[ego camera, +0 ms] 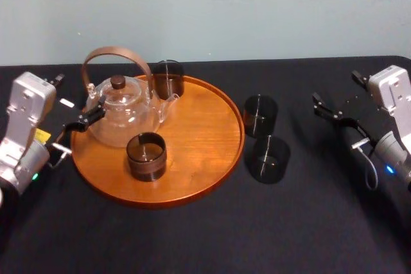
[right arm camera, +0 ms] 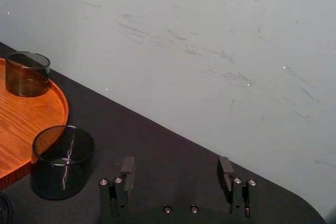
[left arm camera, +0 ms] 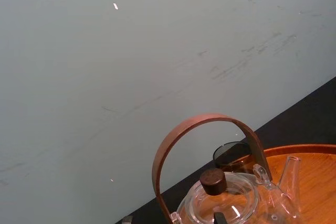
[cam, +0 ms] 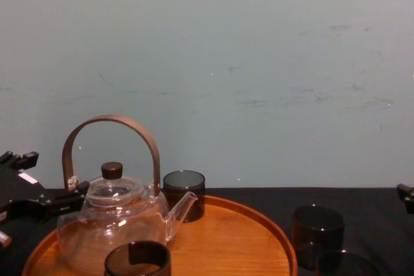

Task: Pick up the glass from the table and place it on the tray.

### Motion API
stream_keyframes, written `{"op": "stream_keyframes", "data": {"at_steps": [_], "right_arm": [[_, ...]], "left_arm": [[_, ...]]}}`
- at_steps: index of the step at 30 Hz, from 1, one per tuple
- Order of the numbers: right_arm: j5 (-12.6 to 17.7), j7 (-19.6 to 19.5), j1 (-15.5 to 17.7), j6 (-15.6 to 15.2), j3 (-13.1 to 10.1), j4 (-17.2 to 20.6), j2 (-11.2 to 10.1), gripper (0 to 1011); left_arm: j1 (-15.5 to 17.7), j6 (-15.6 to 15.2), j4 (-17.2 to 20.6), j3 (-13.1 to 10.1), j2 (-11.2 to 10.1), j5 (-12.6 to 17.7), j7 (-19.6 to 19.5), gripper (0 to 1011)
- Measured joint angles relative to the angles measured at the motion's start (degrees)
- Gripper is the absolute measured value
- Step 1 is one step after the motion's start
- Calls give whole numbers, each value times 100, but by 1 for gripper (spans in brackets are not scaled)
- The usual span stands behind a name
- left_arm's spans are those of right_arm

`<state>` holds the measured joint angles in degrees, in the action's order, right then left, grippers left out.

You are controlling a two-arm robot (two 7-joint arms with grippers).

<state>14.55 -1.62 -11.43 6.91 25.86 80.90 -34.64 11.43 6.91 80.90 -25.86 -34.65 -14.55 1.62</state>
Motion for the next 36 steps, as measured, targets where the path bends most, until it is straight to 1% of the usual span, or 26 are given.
{"op": "stream_keyframes", "data": {"at_steps": [30,36], "right_arm": [[0,0,0,0,0,0,0,1003],[148,247,140,14,-144,138,-26,1002]], "left_arm": [[0,0,0,0,0,0,0,1001],[0,0,0,0,0,0,0,1001]]}}
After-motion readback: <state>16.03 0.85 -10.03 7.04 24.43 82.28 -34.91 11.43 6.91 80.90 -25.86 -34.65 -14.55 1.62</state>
